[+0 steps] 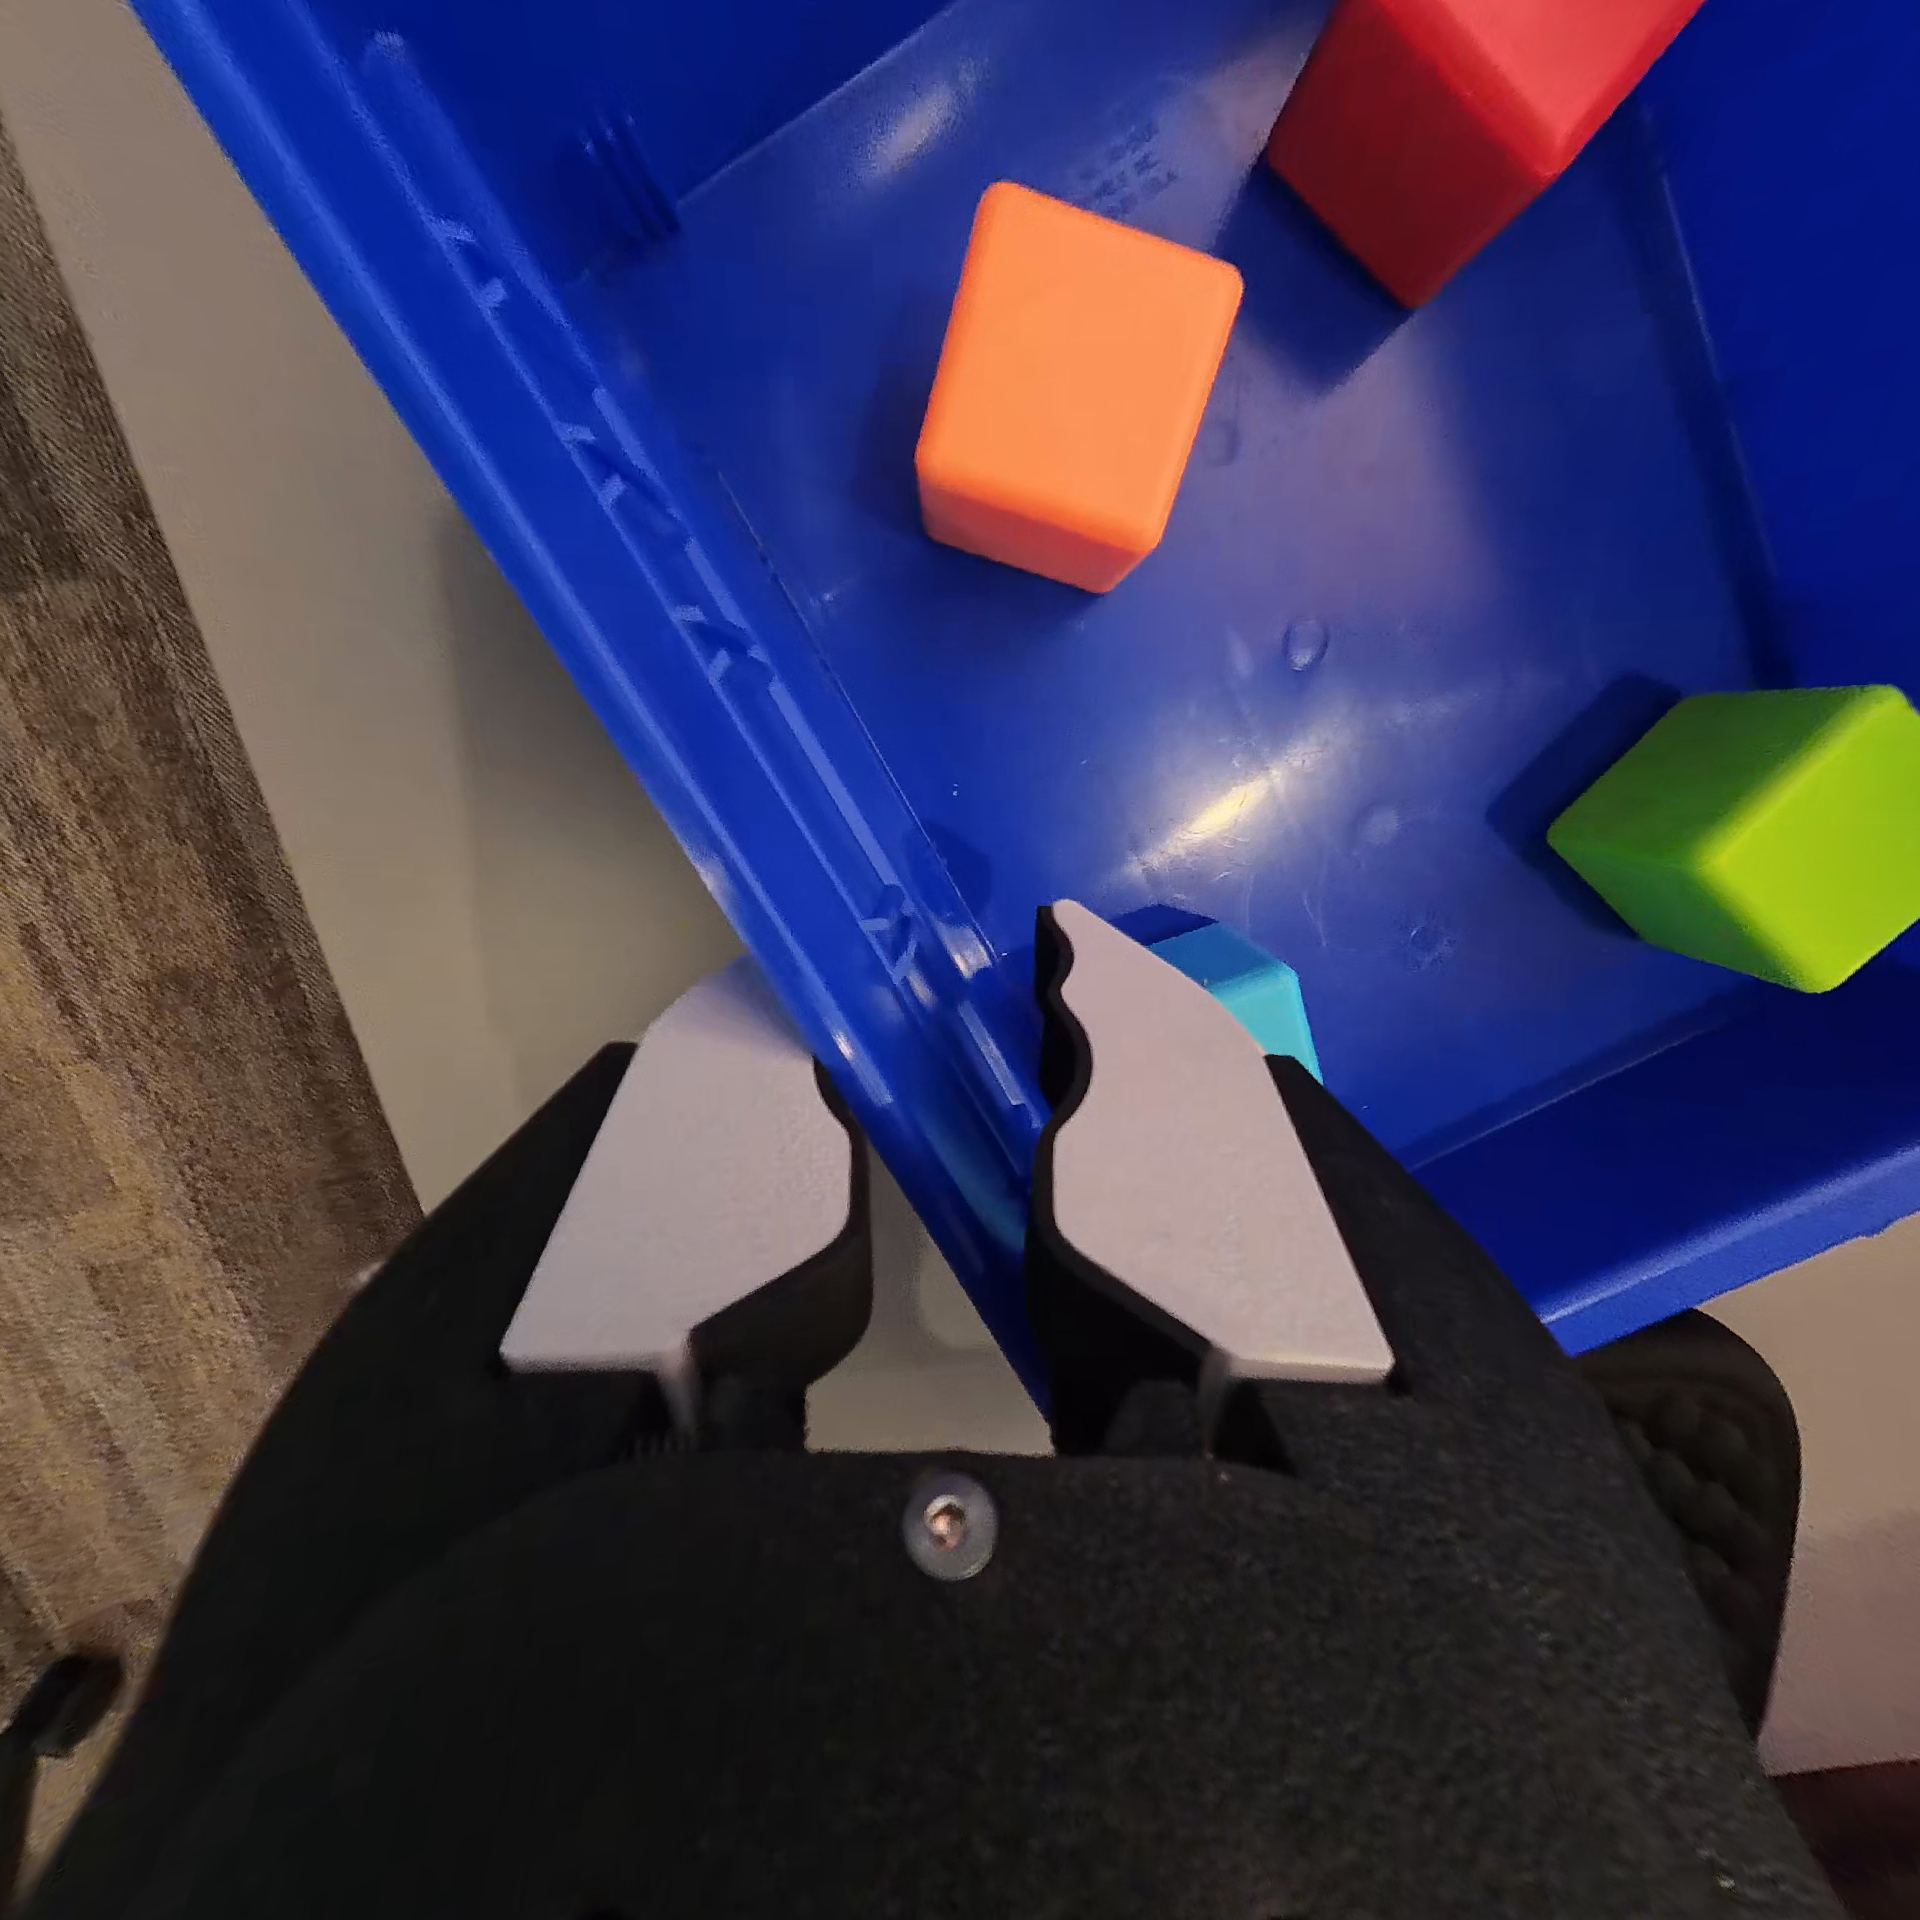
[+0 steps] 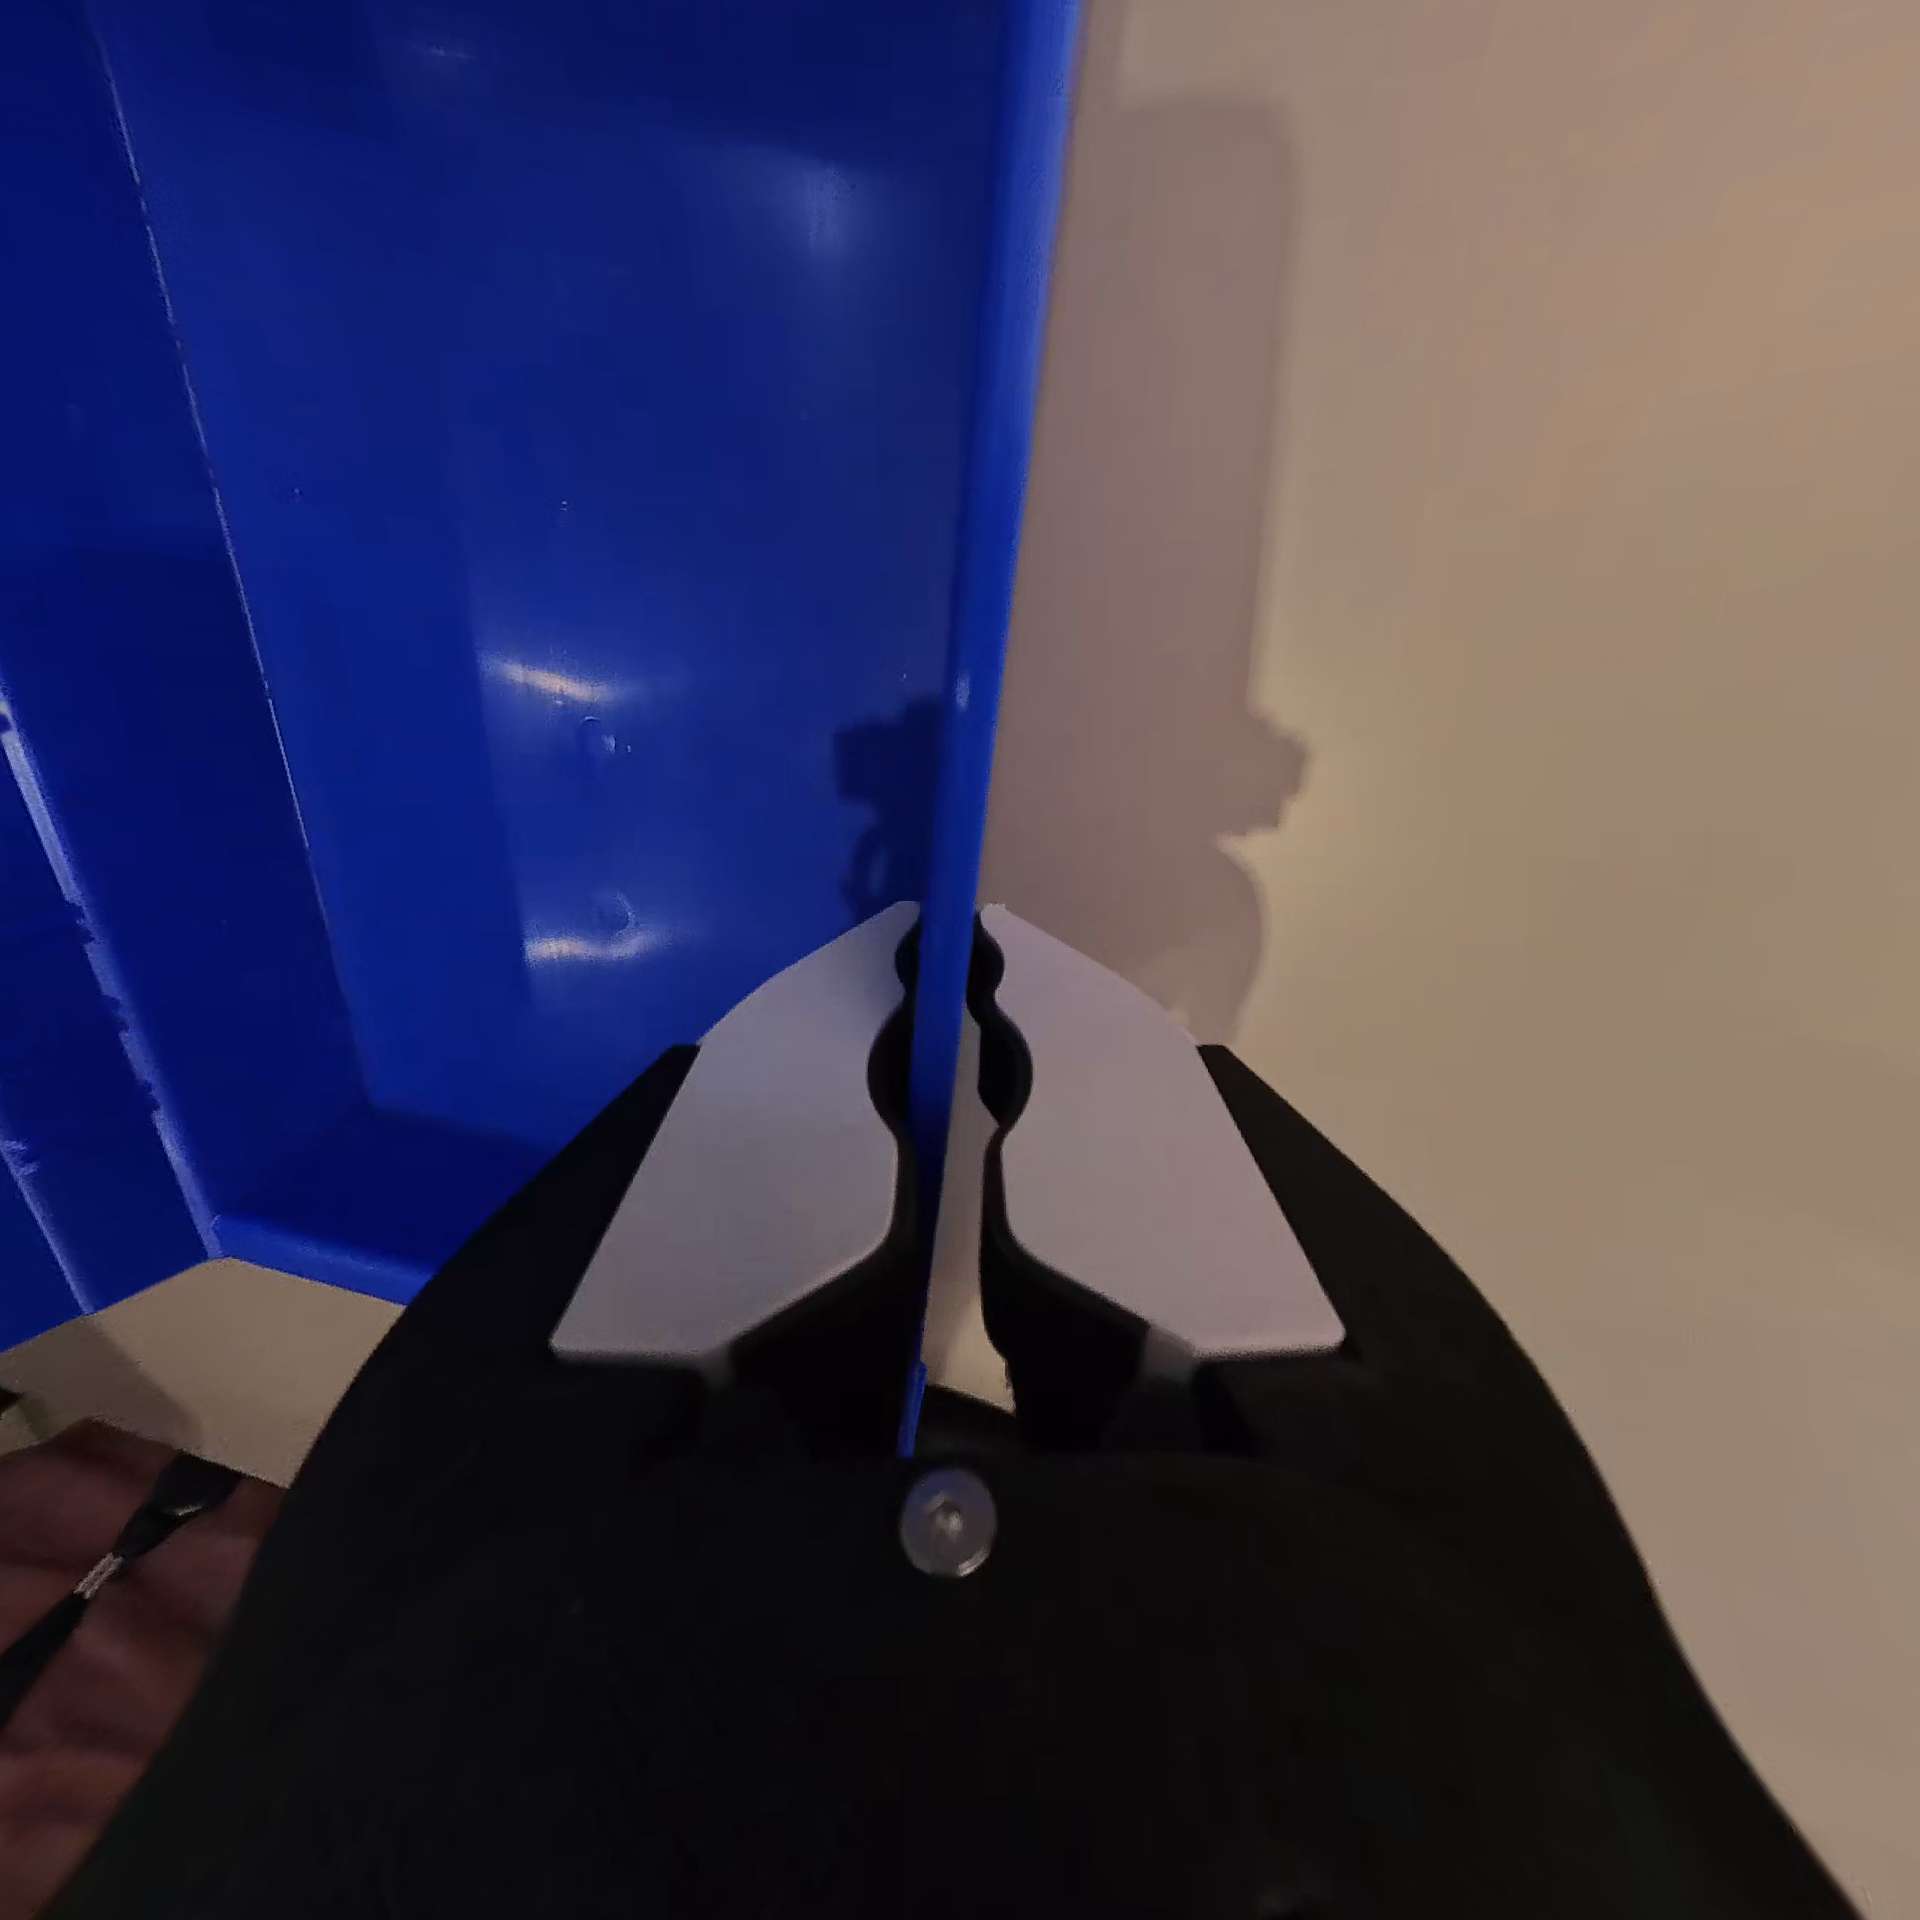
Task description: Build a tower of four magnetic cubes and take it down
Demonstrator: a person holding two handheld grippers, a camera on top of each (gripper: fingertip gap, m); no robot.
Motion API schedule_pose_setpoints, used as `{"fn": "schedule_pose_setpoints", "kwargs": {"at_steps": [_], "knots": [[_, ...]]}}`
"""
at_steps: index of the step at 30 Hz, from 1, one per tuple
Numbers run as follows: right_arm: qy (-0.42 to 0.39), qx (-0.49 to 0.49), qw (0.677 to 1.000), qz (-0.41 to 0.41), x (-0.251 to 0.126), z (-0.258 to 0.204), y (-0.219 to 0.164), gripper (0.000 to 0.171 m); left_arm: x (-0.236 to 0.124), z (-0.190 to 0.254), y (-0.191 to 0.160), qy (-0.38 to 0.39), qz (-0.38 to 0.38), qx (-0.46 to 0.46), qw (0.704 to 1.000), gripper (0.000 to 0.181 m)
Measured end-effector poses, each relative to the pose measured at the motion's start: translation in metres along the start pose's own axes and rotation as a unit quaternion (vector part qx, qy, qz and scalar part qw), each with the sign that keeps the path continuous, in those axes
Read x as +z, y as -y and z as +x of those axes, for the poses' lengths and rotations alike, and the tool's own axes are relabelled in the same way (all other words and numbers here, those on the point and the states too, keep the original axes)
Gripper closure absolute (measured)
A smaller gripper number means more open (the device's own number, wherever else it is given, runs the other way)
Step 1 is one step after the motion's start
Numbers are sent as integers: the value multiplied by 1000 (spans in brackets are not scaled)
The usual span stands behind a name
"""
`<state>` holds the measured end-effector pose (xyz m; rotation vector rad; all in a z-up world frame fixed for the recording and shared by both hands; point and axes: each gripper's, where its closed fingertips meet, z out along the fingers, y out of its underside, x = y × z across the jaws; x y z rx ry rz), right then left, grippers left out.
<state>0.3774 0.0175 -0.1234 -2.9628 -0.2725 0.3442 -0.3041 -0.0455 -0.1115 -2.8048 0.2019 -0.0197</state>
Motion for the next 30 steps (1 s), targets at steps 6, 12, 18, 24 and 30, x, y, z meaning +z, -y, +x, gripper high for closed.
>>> {"fn": "schedule_pose_setpoints", "kwargs": {"at_steps": [6,12,18,24,30], "knots": [[-8,42,999,11,-17,69,-14,164,4,23,14,-26,13,43,999,151],[-3,64,998,24,-26,101,-25,164,5,28,16,-32,17,55,998,151],[-9,64,997,49,-30,115,-31,164,6,31,20,-58,31,59,996,151],[-13,42,998,50,-31,119,-33,164,7,31,22,-41,24,75,996,151],[-12,38,998,49,-31,122,-32,164,9,30,27,-33,27,91,995,153]]}}
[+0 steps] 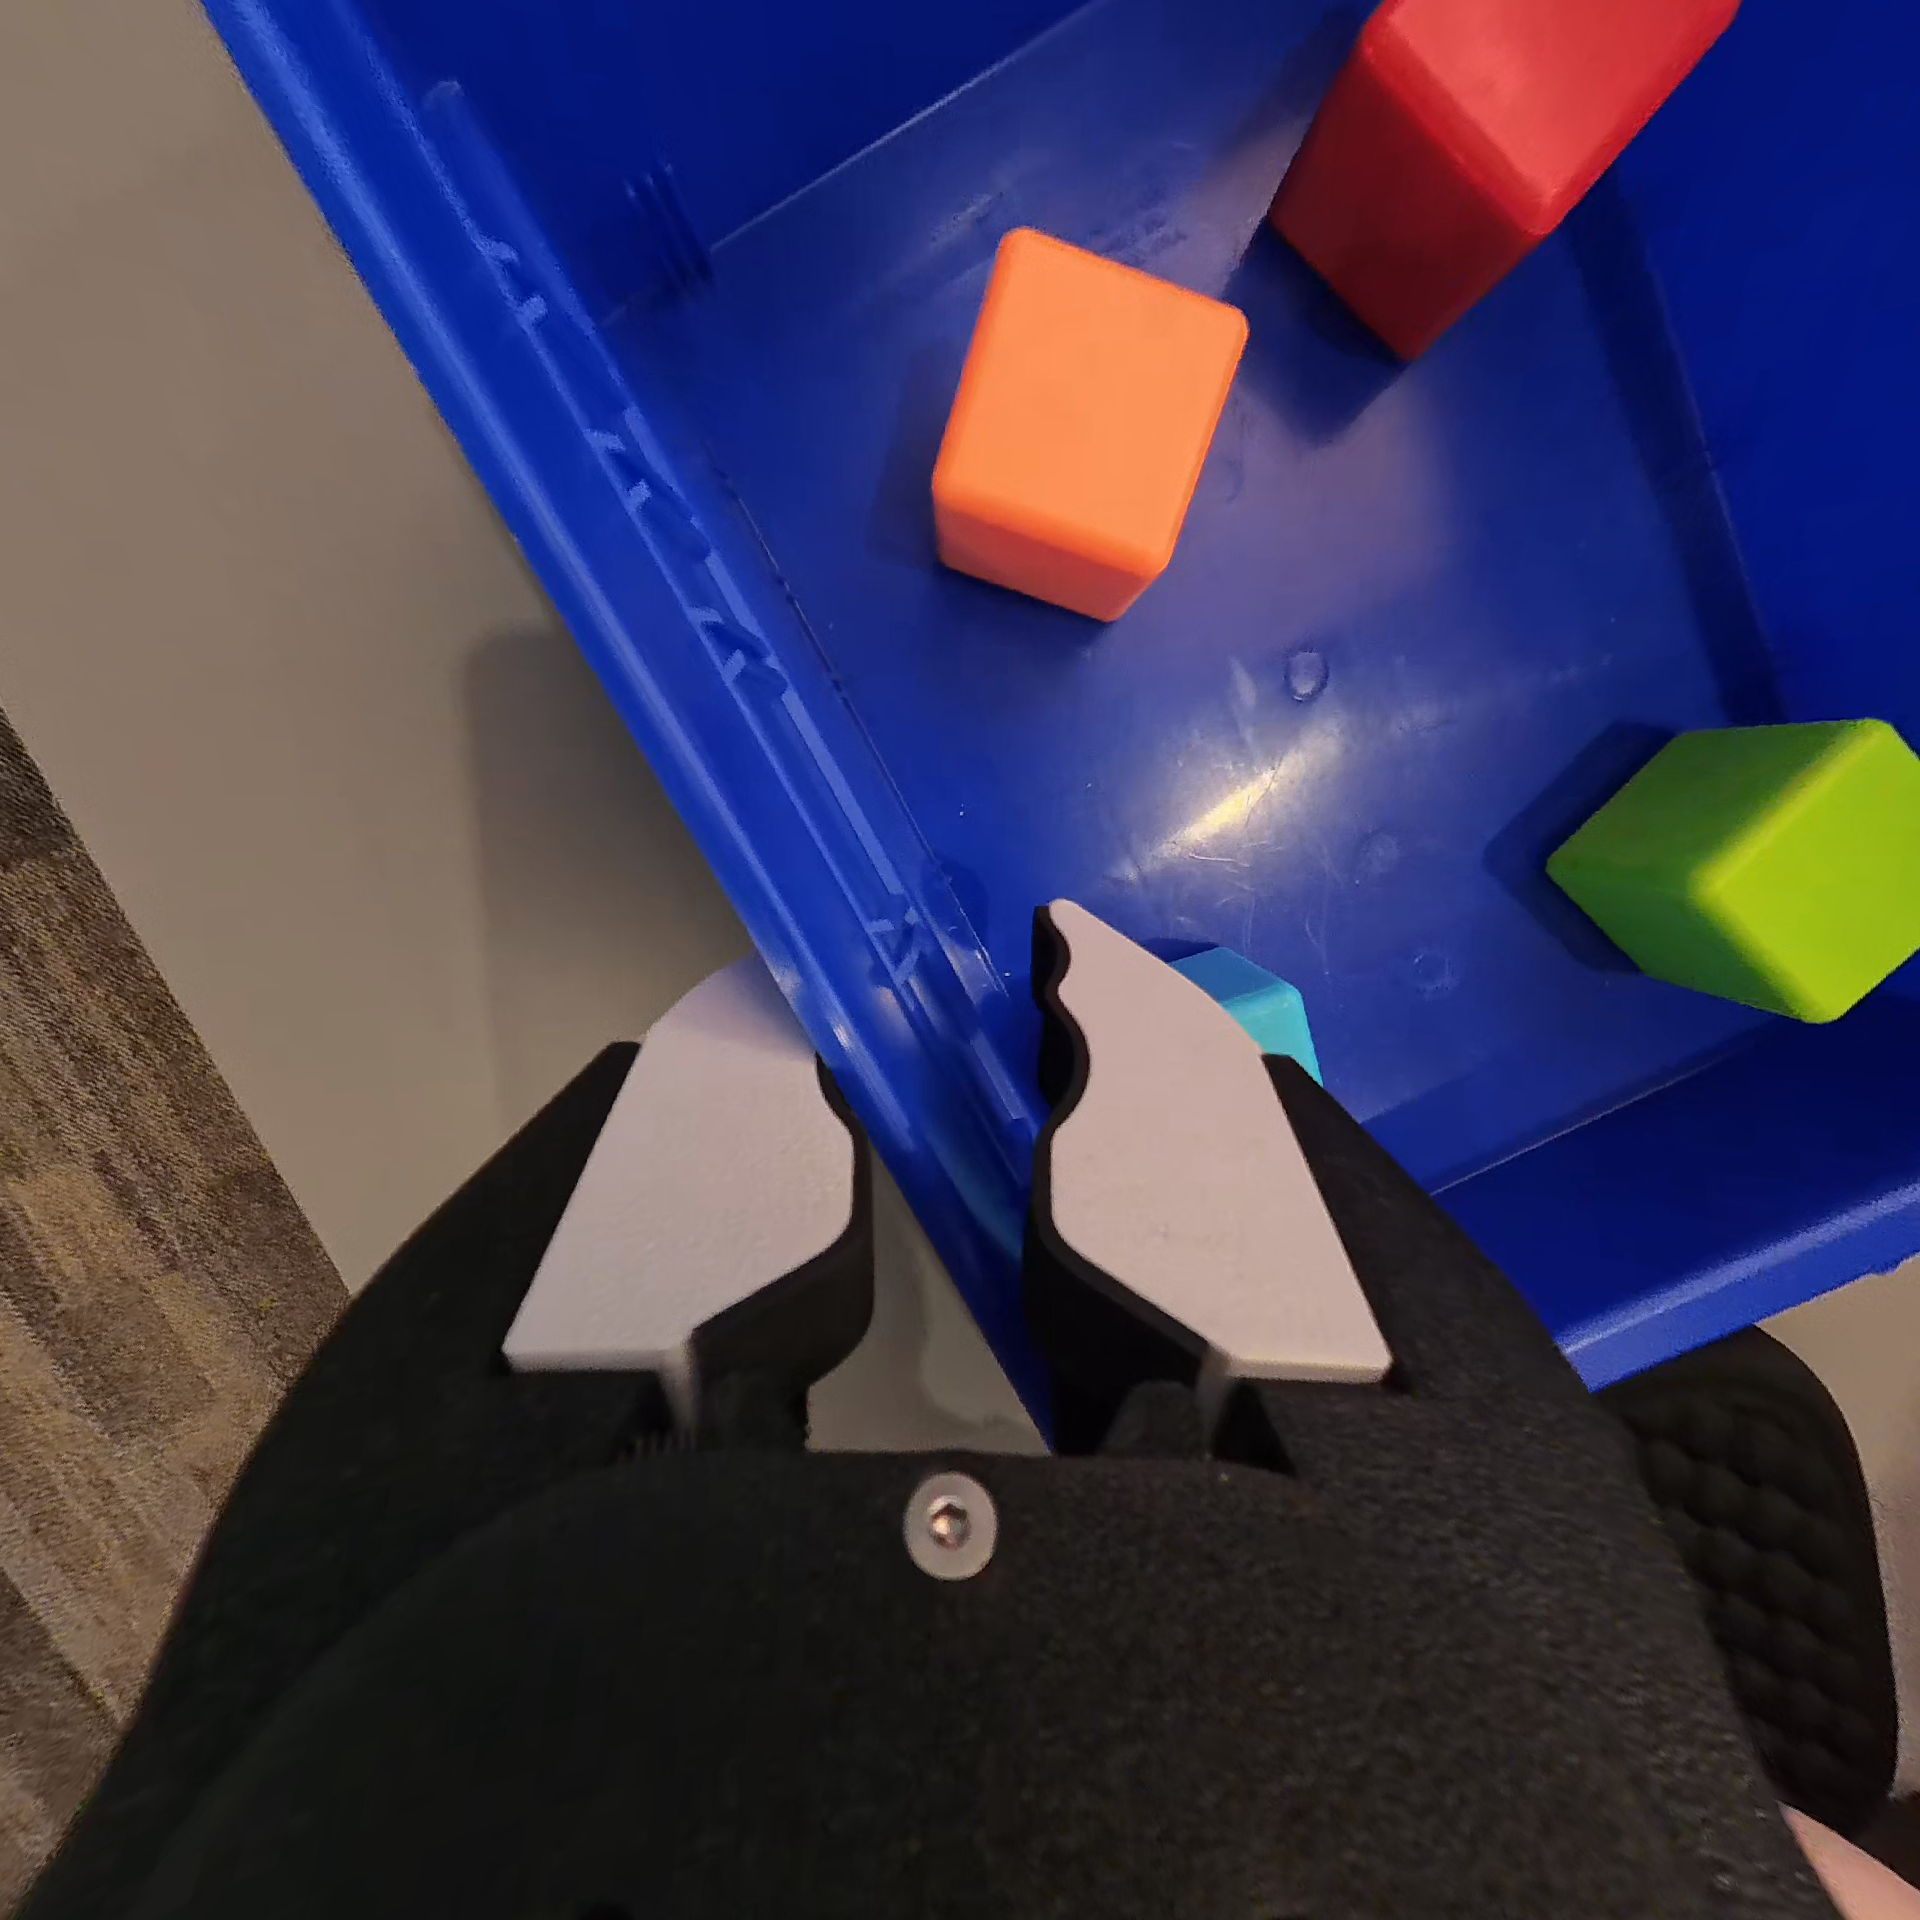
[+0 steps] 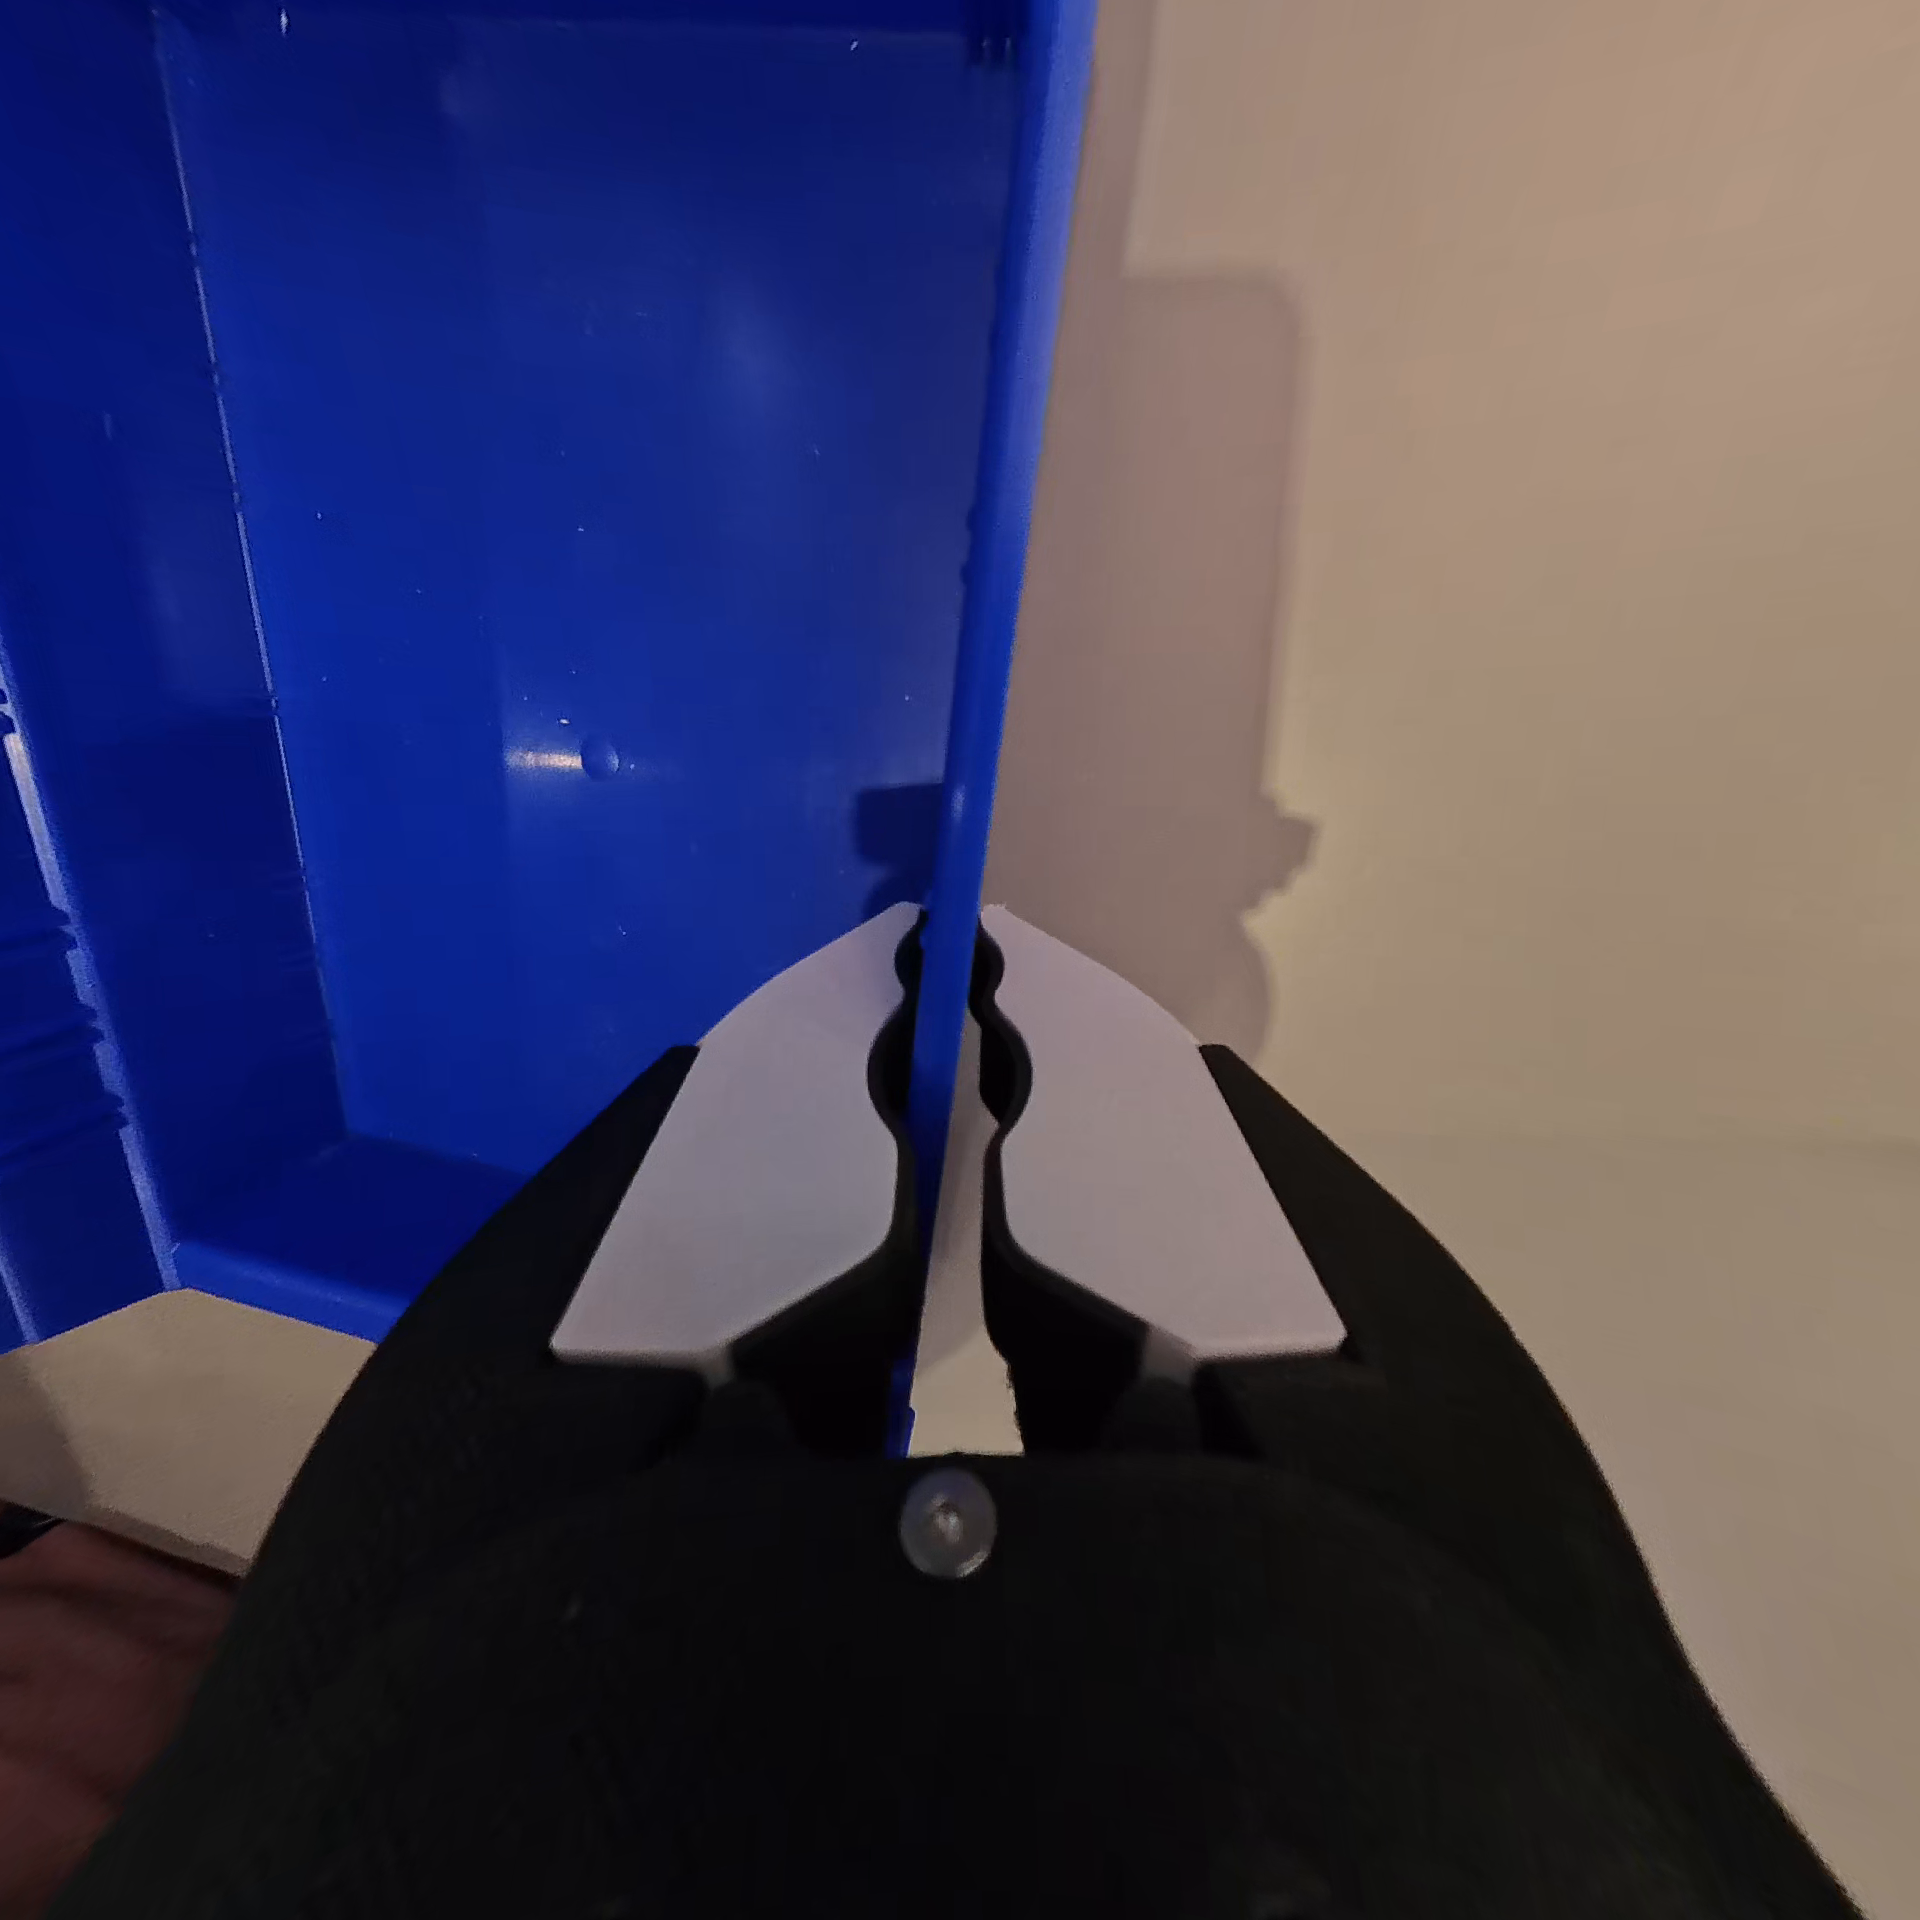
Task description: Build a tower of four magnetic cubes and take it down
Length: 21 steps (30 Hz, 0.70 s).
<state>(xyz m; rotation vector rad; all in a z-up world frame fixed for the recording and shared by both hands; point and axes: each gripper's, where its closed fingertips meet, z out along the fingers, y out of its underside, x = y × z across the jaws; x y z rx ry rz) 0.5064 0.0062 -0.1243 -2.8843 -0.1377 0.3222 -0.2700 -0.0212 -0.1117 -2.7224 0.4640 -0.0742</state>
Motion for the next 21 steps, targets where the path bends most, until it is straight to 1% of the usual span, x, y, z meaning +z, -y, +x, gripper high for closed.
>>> {"fn": "schedule_pose_setpoints", "kwargs": {"at_steps": [6,10,11,12,13,14,16,18,20,21], "knots": [[-1,7,1000,8,1,0,1,164,4,-5,9,8,3,10,1000,156],[-4,10,1000,10,2,0,1,164,6,-11,16,18,16,6,1000,161],[-2,12,1000,9,2,-1,1,159,5,-13,18,22,21,5,1000,165],[-2,15,1000,7,3,-1,0,147,3,-14,21,23,32,2,999,165],[-6,19,1000,3,3,0,-1,139,-1,-12,23,17,43,-4,999,160],[-18,23,1000,3,0,3,-1,136,-6,-11,24,13,53,-10,998,153],[-48,30,998,29,-14,10,3,136,-28,-16,34,28,105,-20,994,150],[-70,32,994,78,-37,11,13,137,-66,-14,52,44,188,-12,981,149],[-92,14,984,151,-67,7,27,137,-108,8,70,25,286,30,958,146],[-104,-2,976,194,-84,4,36,137,-126,22,76,14,324,54,944,140]]}}
